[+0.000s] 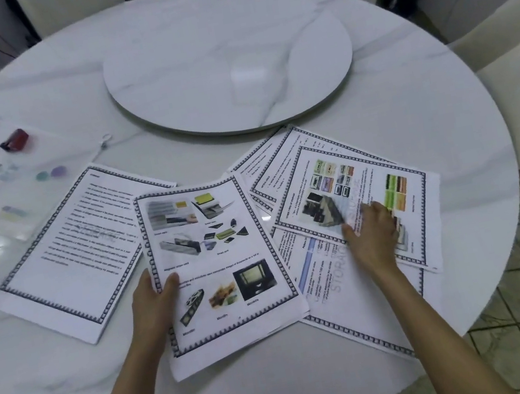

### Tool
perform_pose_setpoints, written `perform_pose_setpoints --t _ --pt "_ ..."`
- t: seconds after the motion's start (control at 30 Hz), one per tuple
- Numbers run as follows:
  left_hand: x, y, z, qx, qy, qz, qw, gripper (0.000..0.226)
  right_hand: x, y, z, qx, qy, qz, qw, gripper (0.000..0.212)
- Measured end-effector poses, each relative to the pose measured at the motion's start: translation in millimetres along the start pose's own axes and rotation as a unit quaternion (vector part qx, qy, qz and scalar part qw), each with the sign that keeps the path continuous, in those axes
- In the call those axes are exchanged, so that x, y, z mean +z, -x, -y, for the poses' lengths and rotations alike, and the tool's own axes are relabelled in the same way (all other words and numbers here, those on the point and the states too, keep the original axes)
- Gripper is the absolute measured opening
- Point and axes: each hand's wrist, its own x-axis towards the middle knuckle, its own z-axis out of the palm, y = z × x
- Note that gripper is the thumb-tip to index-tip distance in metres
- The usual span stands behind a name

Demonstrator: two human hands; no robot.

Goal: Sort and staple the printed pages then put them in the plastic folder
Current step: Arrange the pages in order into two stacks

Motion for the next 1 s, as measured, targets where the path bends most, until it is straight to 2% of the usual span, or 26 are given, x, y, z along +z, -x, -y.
perform_pose_setpoints --t 0.23,0.4,0.5,0.77,1.0 --pt "-14.8 -8.4 -15.3 -0.006 0.002 -0.001 1.000 0.027 -19.8 -19.9 -26.8 -0.116 0.029 0.101 0.988 0.059" --pt "-23.9 -11.7 -14.4 -0.022 -0.022 0.026 0.999 0.028 -38.7 -36.5 -42.8 -0.192 0.077 0.189 0.960 0.061" --pt "-22.6 -8.2 -11.6 -0.026 -0.026 0.038 0.999 0.029 -47.2 -43.2 -44.0 -0.209 0.103 0.228 0.945 0.063" --pt "-10.4 -1.6 -11.0 -0.026 -0.036 0.036 0.998 0.025 -50.1 -44.2 -40.4 -0.260 0.144 0.261 0.918 0.063" --pt "-1.0 4.2 -11.7 -0.028 -0.035 0.013 0.999 0.023 -46.8 -39.2 -37.1 -0.235 0.140 0.250 0.929 0.063"
